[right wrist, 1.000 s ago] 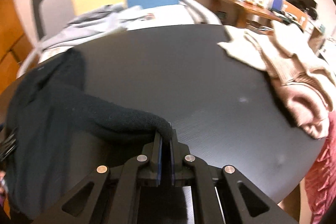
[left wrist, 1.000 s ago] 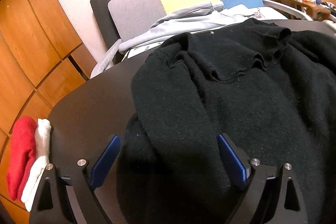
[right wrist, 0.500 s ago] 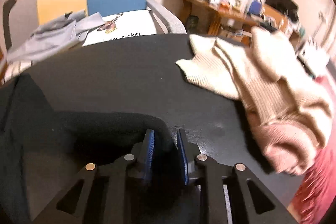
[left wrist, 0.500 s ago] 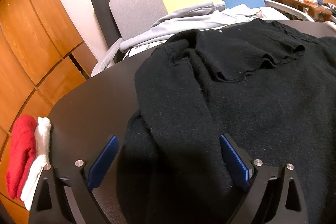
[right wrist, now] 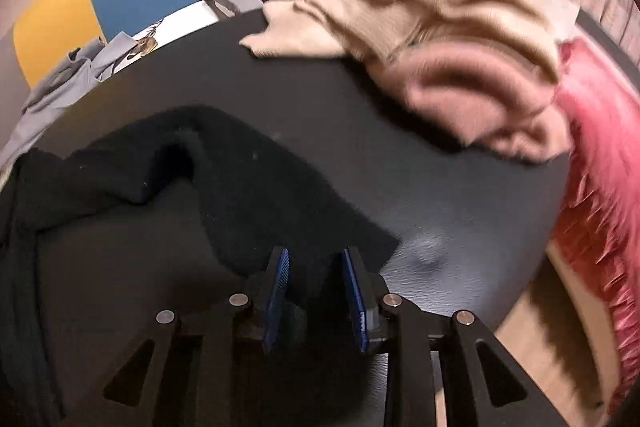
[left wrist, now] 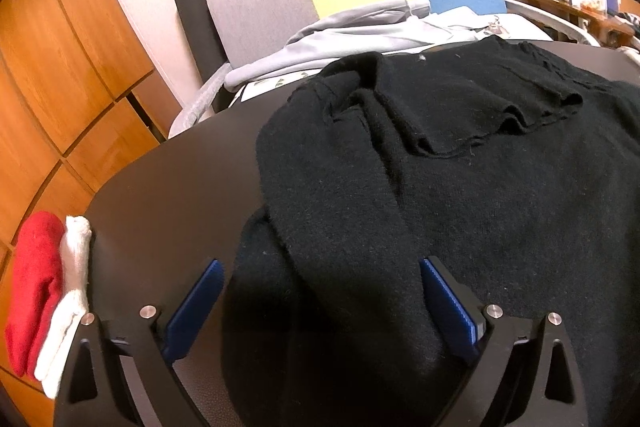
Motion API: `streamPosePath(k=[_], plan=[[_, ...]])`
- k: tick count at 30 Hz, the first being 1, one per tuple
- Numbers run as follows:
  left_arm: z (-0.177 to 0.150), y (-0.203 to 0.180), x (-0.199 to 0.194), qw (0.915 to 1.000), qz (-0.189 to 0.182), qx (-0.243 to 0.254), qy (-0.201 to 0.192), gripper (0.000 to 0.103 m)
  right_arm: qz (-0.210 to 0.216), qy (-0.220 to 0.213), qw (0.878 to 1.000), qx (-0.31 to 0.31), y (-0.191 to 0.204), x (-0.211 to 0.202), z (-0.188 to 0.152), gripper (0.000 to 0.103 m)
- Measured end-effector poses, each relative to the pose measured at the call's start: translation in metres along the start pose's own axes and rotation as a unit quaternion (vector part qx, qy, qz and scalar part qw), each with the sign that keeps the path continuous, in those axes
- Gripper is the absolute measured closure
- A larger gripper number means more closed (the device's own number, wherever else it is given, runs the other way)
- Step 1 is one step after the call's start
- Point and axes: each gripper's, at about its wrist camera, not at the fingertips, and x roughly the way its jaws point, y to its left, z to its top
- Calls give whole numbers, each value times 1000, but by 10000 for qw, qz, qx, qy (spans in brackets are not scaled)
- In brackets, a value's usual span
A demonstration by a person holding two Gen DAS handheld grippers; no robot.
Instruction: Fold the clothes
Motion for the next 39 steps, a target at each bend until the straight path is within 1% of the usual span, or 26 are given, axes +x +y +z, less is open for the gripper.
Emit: streamPosePath(k=[1, 2, 4, 7, 8, 9, 10, 13, 15, 17, 19, 20, 22, 24, 26, 28, 31, 33, 34, 35, 36, 37, 38, 39], plan=[[0, 0, 0, 10000, 2, 3, -3, 4, -138, -60, 9998, -141, 3, 5, 4, 82], [-1, 1, 1, 10000, -12, -11, 0, 4, -276, -121, 9991, -282, 5, 9, 7, 89], [-1, 3, 2, 10000, -57, -64, 15, 3, -548, -233, 9968, -542, 10, 19, 15, 89], [-1, 7, 5, 9998, -135, -164, 52, 1, -913, -286, 9936, -595, 5, 30, 33, 89], [-1, 7, 5, 9997, -151, -192, 64, 1, -1034, -304, 9923, -612, 3, 34, 38, 87], [-2, 8, 6, 9996, -155, -205, 68, 0, -1155, -322, 9908, -629, 1, 37, 44, 80], [-2, 8, 6, 9996, -160, -217, 73, 0, -1276, -339, 9891, -647, 0, 41, 50, 76], [-3, 6, 5, 9998, -98, -176, 47, 0, -1630, -384, 9835, -682, -5, 51, 67, 75], [-3, 4, 4, 9999, -51, -143, 26, 0, -1728, -401, 9828, -521, -1, 43, 69, 75], [-4, 4, 3, 9999, -27, -129, 9, 0, -1299, -955, 9867, -182, 11, 15, 65, 75], [-4, 5, 3, 9999, -43, -144, 15, 0, -390, -1247, 9913, -145, 37, -4, 60, 75], [-4, 5, 4, 9999, -54, -153, 20, 0, -98, -1208, 9922, -294, 56, -6, 58, 75], [-4, 7, 4, 9998, -87, -178, 35, 0, 233, -1076, 9913, -726, 93, -4, 56, 75], [-3, 8, 5, 9997, -114, -199, 47, 0, 454, -863, 9897, -1052, 124, 6, 54, 75], [-3, 8, 5, 9997, -136, -218, 54, 0, 406, -566, 9905, -1183, 143, 19, 48, 75], [-3, 9, 5, 9996, -153, -233, 59, 0, 222, -213, 9931, -1136, 144, 36, 43, 75], [-2, 8, 5, 9997, -112, -197, 68, 0, 189, -240, 9945, -1005, 121, 41, 32, 75], [2, 5, 2, 9999, 38, -59, 108, 0, 165, -248, 9957, -876, 106, 35, 28, 75], [7, 1, -2, 9998, 165, 99, 80, 1, 193, -268, 9963, -799, 99, 31, 26, 75], [14, -4, -9, 9991, 309, 268, -65, 2, 368, -369, 9963, -687, 91, 22, 23, 75], [24, -9, -21, 9979, 397, 341, -387, 3, 386, -484, 9959, -667, 88, 17, 22, 75], [37, -14, -35, 9949, 463, 388, -810, 3, 404, -599, 9953, -647, 84, 12, 20, 74], [53, -23, -48, 9911, 415, 471, -1178, 3, 418, -694, 9947, -633, 82, 8, 19, 74], [69, -34, -55, 9882, 247, 589, -1393, 3, 414, -699, 9946, -647, 81, 9, 20, 74]])
